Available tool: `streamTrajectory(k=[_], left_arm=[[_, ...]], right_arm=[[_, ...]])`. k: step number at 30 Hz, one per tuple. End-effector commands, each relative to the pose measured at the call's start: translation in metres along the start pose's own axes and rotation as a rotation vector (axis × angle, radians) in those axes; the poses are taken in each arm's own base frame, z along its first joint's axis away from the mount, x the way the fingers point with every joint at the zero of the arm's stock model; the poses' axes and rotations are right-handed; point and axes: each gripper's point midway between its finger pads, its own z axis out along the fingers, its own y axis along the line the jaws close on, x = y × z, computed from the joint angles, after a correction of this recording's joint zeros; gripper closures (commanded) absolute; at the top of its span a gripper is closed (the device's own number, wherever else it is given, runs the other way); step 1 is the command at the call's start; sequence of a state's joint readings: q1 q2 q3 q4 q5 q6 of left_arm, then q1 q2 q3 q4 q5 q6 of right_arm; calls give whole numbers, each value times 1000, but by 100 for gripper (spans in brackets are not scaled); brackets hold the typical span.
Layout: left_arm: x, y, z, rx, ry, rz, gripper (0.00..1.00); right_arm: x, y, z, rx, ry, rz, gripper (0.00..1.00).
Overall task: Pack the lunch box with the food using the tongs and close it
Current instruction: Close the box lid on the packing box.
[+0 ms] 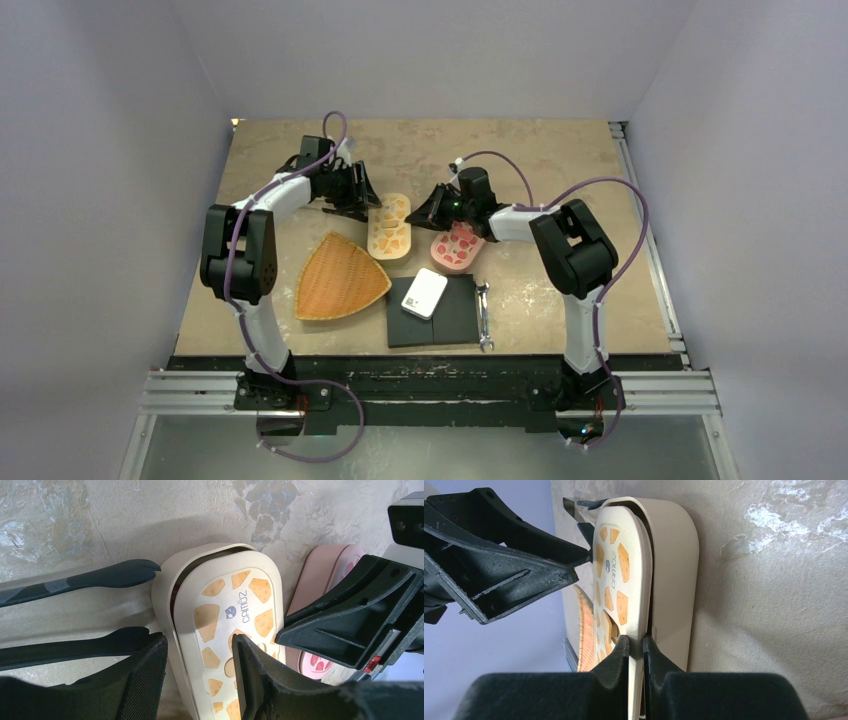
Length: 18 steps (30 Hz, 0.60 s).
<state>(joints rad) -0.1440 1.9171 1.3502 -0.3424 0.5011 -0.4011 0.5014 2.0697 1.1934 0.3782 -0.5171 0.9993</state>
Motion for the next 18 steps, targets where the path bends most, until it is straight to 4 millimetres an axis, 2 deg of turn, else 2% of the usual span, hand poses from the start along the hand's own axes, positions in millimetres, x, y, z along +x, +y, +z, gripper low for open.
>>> streamTrajectory(k=[1,18], left_arm=[[-10,-9,-9,29,-24,20,49],[0,-6,0,49,19,-4,48]], right_arm=[[-7,23,-3,-52,-30,-42,100],[-17,15,4,-17,-71,-68,100]])
